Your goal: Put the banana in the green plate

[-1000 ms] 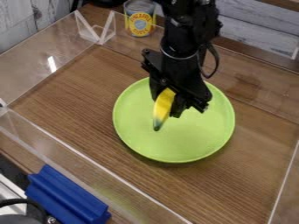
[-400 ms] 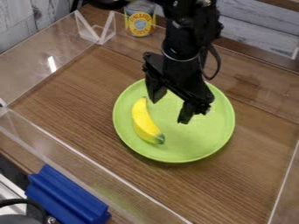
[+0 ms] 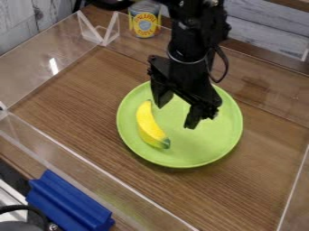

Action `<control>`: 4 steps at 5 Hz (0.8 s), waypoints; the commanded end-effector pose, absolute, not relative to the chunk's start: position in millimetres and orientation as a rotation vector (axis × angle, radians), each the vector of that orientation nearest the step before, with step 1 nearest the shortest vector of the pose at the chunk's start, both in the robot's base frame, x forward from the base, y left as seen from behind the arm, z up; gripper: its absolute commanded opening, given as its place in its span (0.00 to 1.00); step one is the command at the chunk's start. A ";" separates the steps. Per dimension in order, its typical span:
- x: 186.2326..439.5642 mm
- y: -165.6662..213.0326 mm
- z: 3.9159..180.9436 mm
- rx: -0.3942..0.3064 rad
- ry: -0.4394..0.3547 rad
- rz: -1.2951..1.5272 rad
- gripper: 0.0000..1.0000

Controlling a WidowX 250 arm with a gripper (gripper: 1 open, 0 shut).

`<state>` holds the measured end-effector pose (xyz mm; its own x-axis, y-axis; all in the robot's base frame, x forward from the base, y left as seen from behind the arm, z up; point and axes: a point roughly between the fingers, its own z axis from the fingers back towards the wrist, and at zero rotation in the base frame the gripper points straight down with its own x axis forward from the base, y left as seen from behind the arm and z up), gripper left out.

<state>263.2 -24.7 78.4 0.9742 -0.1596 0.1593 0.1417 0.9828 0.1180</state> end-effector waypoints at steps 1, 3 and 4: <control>264.3 -25.8 83.0 0.101 -0.181 -0.152 1.00; 260.8 -25.9 81.2 0.091 -0.160 -0.150 1.00; 259.5 -26.7 82.7 0.081 -0.147 -0.148 1.00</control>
